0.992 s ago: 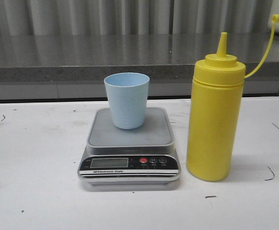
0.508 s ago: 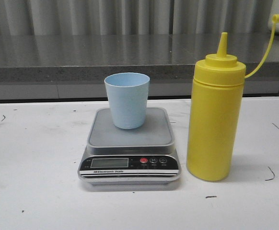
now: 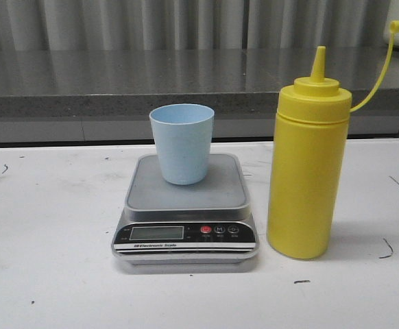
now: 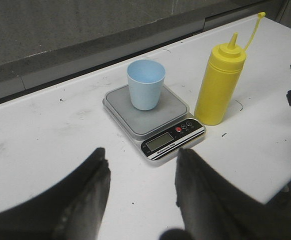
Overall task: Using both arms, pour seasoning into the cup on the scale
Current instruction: 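Raise the left gripper away from the cup, then reach the right gripper to the yellow squeeze bottle and grasp it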
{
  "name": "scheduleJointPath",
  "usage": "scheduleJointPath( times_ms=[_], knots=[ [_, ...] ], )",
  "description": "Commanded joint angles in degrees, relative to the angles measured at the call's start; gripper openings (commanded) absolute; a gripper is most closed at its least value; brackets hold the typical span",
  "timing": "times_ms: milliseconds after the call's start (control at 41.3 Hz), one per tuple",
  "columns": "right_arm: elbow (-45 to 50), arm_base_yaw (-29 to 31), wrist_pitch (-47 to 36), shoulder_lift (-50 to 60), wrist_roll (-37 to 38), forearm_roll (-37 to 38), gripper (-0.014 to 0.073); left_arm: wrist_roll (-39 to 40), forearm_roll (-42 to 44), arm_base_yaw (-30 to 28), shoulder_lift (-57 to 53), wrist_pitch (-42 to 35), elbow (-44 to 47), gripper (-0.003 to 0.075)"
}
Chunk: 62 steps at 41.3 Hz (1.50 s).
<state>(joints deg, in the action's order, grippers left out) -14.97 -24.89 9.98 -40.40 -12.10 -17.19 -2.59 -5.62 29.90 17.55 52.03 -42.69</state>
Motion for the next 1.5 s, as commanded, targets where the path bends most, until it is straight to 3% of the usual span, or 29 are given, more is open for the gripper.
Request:
scheduleJointPath(
  times_ms=[0, 435, 726, 919, 1234, 1476],
  knots=[
    [0.9, -2.6, -10.0, -2.7, -0.5, -0.8, 0.0624, 0.5, -0.4, 0.4, 0.6, -4.2, -1.3, 0.0316],
    [6.7, -5.2, -34.8, -14.7, -0.5, 4.2, 0.0624, 0.5, -0.4, 0.4, 0.6, -4.2, -1.3, 0.0316],
    [6.7, -5.2, -48.4, -22.2, 5.6, 10.2, 0.0624, 0.5, -0.4, 0.4, 0.6, -4.2, -1.3, 0.0316],
    [6.7, -5.2, -60.3, -31.9, 5.6, 10.7, 0.0624, 0.5, -0.4, 0.4, 0.6, -4.2, -1.3, 0.0316],
    [6.6, -5.2, -83.8, -49.0, 12.1, 11.0, 0.0624, 0.5, -0.4, 0.4, 0.6, -4.2, -1.3, 0.0316],
    [1.6, -5.2, -83.7, -56.7, 15.0, 13.4, 0.0624, 0.5, -0.4, 0.4, 0.6, -4.2, -1.3, 0.0316]
  ],
)
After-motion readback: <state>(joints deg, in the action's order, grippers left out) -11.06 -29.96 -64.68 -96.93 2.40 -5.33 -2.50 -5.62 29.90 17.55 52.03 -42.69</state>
